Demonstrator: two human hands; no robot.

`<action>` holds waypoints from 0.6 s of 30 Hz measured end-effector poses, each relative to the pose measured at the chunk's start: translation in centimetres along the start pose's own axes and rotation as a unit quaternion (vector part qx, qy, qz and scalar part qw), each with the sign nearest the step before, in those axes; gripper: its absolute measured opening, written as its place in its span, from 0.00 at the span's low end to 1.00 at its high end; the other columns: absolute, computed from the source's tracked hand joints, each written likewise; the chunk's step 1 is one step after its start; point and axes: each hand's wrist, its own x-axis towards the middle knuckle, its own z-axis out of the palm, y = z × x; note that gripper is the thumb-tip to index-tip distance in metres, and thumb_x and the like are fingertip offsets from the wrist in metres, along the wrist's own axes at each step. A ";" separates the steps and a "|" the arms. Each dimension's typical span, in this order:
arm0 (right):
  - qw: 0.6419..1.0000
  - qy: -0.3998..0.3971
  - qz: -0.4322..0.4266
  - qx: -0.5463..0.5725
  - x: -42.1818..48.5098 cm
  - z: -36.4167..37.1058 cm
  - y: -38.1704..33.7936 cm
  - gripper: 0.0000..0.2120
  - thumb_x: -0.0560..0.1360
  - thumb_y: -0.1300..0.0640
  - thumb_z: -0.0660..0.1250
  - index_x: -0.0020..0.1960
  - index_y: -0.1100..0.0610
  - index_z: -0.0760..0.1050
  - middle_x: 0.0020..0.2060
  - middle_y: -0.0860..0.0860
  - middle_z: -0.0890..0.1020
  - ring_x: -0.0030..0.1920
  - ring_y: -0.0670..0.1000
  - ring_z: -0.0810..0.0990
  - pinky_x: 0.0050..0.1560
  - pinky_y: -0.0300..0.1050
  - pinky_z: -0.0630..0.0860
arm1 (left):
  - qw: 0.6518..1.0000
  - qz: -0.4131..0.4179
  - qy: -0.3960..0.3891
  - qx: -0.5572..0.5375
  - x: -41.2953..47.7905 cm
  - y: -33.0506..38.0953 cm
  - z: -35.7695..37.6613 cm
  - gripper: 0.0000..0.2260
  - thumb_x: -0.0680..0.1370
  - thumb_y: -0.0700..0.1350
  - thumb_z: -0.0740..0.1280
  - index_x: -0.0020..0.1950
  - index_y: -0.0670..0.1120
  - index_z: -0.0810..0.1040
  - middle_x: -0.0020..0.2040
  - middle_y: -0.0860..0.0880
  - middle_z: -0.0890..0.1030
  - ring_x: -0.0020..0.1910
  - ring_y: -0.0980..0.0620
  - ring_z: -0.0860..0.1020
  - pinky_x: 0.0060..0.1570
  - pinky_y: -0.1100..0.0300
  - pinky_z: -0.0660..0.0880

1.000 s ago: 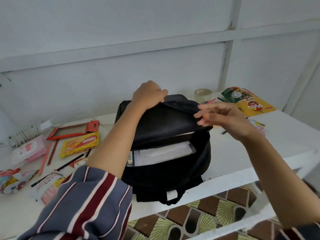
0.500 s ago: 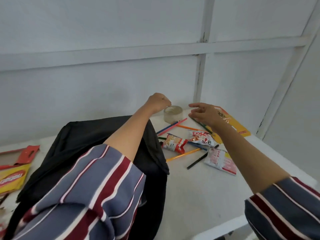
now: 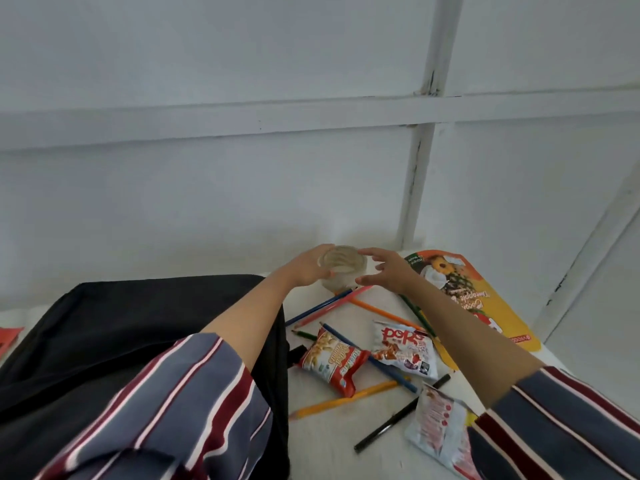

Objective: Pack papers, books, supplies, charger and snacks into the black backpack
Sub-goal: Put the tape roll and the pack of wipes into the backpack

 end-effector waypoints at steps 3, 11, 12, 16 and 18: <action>0.999 -0.023 -0.015 -0.020 1.4 0.8 0.6 0.31 0.64 0.57 0.77 0.65 0.46 0.72 0.66 0.52 0.72 0.65 0.53 0.70 0.64 0.49 0.69 | 1.000 -0.007 -0.007 0.007 0.8 -1.2 0.6 0.28 0.76 0.36 0.65 0.74 0.47 0.61 0.73 0.47 0.64 0.71 0.47 0.63 0.67 0.57 0.61; 0.999 0.017 -0.027 0.002 1.8 1.8 1.6 0.17 0.63 0.60 0.77 0.50 0.54 0.80 0.52 0.52 0.80 0.48 0.50 0.75 0.43 0.39 0.69 | 0.999 -0.014 0.016 0.031 1.7 -2.2 1.1 0.24 0.75 0.36 0.67 0.70 0.43 0.68 0.71 0.44 0.67 0.71 0.47 0.64 0.67 0.59 0.60; 0.999 0.022 -0.033 0.008 1.6 1.7 1.5 0.15 0.63 0.60 0.78 0.49 0.54 0.80 0.50 0.52 0.80 0.47 0.50 0.74 0.42 0.38 0.69 | 0.999 -0.009 0.025 0.026 1.5 -2.0 1.0 0.23 0.75 0.36 0.68 0.70 0.42 0.69 0.71 0.45 0.69 0.71 0.48 0.65 0.67 0.59 0.60; 0.997 0.042 -0.066 0.025 0.8 0.7 0.0 0.16 0.64 0.60 0.78 0.49 0.54 0.79 0.49 0.48 0.79 0.48 0.51 0.75 0.43 0.38 0.70 | 0.997 0.019 0.080 -0.001 0.4 -0.9 0.0 0.22 0.74 0.35 0.69 0.67 0.41 0.72 0.68 0.45 0.72 0.68 0.49 0.69 0.64 0.63 0.62; 0.995 0.053 -0.080 0.032 0.1 0.0 -1.1 0.17 0.64 0.60 0.78 0.52 0.57 0.79 0.52 0.50 0.79 0.50 0.52 0.75 0.46 0.41 0.70 | 0.994 0.036 0.100 0.002 -0.3 -0.1 -0.8 0.20 0.74 0.35 0.69 0.66 0.42 0.74 0.67 0.45 0.74 0.67 0.49 0.70 0.62 0.64 0.64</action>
